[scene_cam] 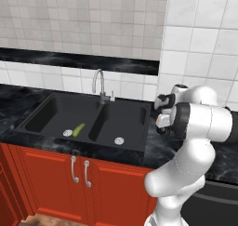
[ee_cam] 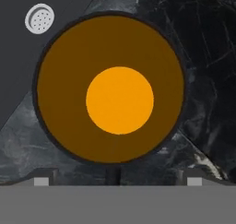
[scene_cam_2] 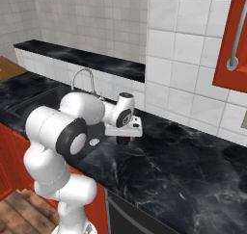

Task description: Clear the mugs and bowl far away from the sink.

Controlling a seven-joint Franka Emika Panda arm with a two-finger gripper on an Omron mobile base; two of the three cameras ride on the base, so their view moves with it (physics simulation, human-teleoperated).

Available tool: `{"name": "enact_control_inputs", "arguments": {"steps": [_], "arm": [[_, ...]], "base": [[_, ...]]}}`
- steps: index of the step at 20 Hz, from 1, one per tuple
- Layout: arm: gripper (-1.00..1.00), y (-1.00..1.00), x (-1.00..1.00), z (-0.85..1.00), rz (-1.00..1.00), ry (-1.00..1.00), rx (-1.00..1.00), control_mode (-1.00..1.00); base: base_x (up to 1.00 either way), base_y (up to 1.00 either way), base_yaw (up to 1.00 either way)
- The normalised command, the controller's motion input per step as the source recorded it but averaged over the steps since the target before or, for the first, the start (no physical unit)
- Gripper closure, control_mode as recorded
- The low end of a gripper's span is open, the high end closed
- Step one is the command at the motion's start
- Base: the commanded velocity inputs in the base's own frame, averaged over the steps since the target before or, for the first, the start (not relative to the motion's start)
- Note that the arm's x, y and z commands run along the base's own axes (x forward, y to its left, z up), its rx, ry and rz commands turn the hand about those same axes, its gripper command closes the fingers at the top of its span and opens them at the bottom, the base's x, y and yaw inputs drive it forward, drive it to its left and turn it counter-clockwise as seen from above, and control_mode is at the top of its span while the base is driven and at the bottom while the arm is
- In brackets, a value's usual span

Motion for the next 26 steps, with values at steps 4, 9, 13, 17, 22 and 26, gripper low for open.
{"name": "enact_control_inputs", "arguments": {"steps": [4,9,13,17,22,26], "arm": [[-1.0,-0.07,0.29,-0.22,0.05,0.02,0.0,-1.0],[-1.0,-0.01,0.1,-0.23,0.03,0.02,0.0,-1.0],[1.0,0.01,0.0,-0.19,0.0,0.0,0.0,-1.0],[1.0,0.02,0.0,-0.25,0.0,0.01,0.0,-1.0],[1.0,0.4,0.0,-0.34,0.0,0.01,0.0,-1.0],[1.0,0.55,-0.1,0.02,0.0,0.0,-0.02,-1.0]], "base": [[0.0,0.0,0.0],[0.0,0.0,0.0],[0.0,0.0,0.0],[0.0,0.0,0.0],[0.0,0.0,0.0],[0.0,0.0,0.0]]}}
